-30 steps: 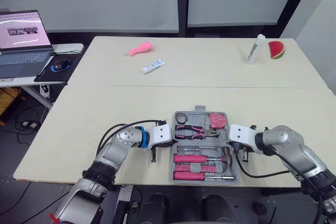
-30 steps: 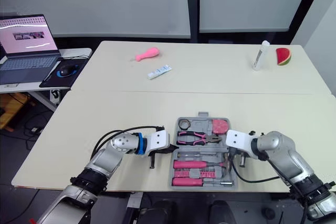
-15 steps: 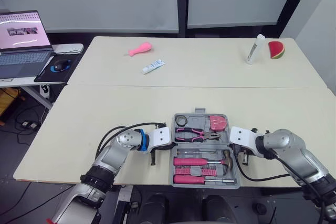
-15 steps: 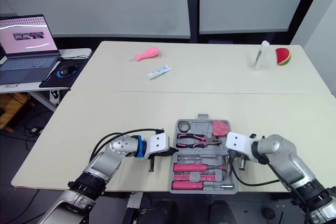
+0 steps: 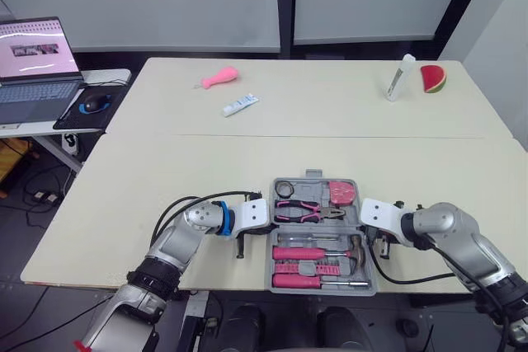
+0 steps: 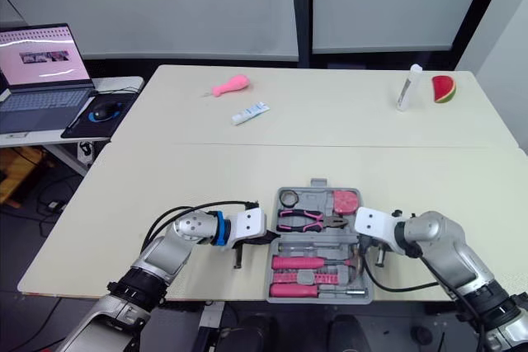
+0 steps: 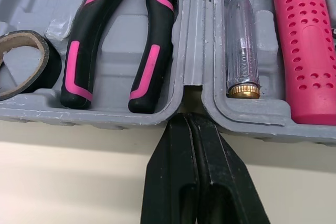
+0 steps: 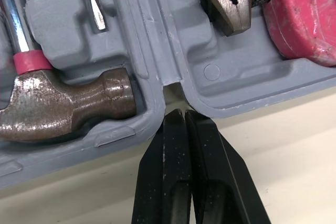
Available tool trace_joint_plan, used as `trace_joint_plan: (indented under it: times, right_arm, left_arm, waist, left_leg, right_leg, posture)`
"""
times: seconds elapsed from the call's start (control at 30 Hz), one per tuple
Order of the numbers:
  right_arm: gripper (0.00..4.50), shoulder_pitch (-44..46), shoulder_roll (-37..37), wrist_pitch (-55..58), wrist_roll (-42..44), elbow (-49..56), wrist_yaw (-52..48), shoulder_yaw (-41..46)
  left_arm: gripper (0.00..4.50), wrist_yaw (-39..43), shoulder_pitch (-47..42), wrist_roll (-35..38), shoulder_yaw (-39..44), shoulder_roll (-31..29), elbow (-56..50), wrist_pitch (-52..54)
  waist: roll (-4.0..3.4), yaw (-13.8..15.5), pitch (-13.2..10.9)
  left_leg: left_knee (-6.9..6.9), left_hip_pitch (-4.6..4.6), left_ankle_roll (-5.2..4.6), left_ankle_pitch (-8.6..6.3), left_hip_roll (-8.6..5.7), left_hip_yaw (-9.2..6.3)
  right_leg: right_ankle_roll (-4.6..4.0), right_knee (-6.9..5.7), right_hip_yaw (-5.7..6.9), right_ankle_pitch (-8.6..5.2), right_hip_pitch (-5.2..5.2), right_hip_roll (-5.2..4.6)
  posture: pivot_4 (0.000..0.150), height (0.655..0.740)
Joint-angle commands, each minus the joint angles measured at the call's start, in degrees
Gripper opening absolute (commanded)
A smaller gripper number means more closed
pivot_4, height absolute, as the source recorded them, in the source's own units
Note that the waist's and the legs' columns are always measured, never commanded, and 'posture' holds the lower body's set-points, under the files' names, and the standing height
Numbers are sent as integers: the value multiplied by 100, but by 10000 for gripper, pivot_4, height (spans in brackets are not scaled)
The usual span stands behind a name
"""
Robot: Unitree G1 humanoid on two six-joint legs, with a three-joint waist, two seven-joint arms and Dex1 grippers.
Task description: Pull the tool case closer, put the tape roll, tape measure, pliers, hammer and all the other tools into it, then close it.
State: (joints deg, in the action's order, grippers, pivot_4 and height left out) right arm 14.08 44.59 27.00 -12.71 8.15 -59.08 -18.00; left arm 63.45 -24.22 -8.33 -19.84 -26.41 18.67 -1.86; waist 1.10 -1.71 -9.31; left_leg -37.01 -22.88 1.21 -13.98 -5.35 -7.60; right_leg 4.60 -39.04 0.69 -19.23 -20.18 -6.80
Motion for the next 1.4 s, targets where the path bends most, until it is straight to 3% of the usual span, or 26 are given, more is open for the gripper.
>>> trace_joint_plan:
  times: [0.03, 0.2, 0.33, 0.43, 0.63, 0.77, 0.97, 1.1, 1.2, 1.4]
  right_arm:
    - [0, 146, 173, -337, 58, -137, 62, 197]
    - [0, 60, 515, -532, 382, -475, 101, 779]
    - [0, -40, 498, -304, 980, -590, 11, 1366]
    - [0, 81, 251, 757, 1877, -510, -75, 2006]
    - [11613, 634, -256, 3438, 3542, -719, 140, 3164]
    - [18843, 997, -584, 4309, 4006, -1037, 573, 3576]
    - [31597, 1169, -761, 4415, 4210, -1535, 979, 3591]
    - [43901, 1235, -852, 4324, 4275, -1782, 1093, 3529]
    - [44531, 1297, -934, 4163, 4223, -1936, 1188, 3421]
    - [44531, 1436, -1115, 3977, 4209, -2280, 1355, 3324]
  left_arm:
    - [266, -107, -230, 213, 362, -251, 141, -131]
    - [266, -6, -72, 707, 991, -970, 211, -256]
    - [266, 397, 674, 1263, 1311, -1344, -581, -159]
    - [266, 805, 1520, 1807, 1490, -1664, -1567, -95]
    - [0, 1179, 2824, 2693, 1540, -2053, -3309, 333]
    - [0, 914, 2695, 2584, 1050, -1634, -3575, 456]
    - [0, 494, 1857, 1834, 136, -785, -2902, 424]
    - [0, 404, 1389, 1407, -322, -404, -2280, 235]
    - [0, 355, 1128, 1313, -546, -86, -1997, 335]
    - [0, 417, 888, 916, -928, -61, -1632, 401]
  waist:
    - [0, -8, 0]
    - [-1, -24, 0]
    - [-3, -16, 1]
    - [-4, -26, -1]
    - [-18, 4, 0]
    - [-22, 36, 2]
    - [-23, 37, 3]
    - [-24, -20, 3]
    - [-25, -24, 4]
    - [-26, -23, 4]
  left_leg:
    - [0, -1, 0, 0, 1, 0]
    - [4, -2, 1, 0, 1, 2]
    - [5, -3, 1, 0, -3, 2]
    - [6, -5, 1, 0, 1, 2]
    - [7, -2, -23, -14, 5, -8]
    - [7, -3, -25, -15, -2, -8]
    - [5, -2, -26, -14, -5, 8]
    - [6, -2, -25, -13, 0, 13]
    - [7, -1, -25, -13, 4, 17]
    - [5, -1, -23, -12, 4, 15]
  right_leg:
    - [0, 0, 0, 0, -1, 1]
    - [0, 1, -3, 0, -6, 1]
    - [0, 8, -4, 0, -4, -7]
    - [-1, 8, -5, 0, -5, -9]
    - [-10, 8, -12, 3, 1, -20]
    - [-10, 9, -8, 3, 4, -17]
    - [-7, 7, 0, 4, 5, -16]
    - [-6, 4, -1, 4, 3, -10]
    - [-6, 3, -5, 4, 2, -5]
    - [-6, 3, -5, 4, 1, -5]
  posture:
    - [1500, 7400]
    - [1500, 7400]
    - [1500, 7400]
    - [1500, 7400]
    - [1500, 7400]
    - [1500, 7400]
    - [1500, 7400]
    - [1500, 7400]
    - [1500, 7400]
    - [1500, 7400]
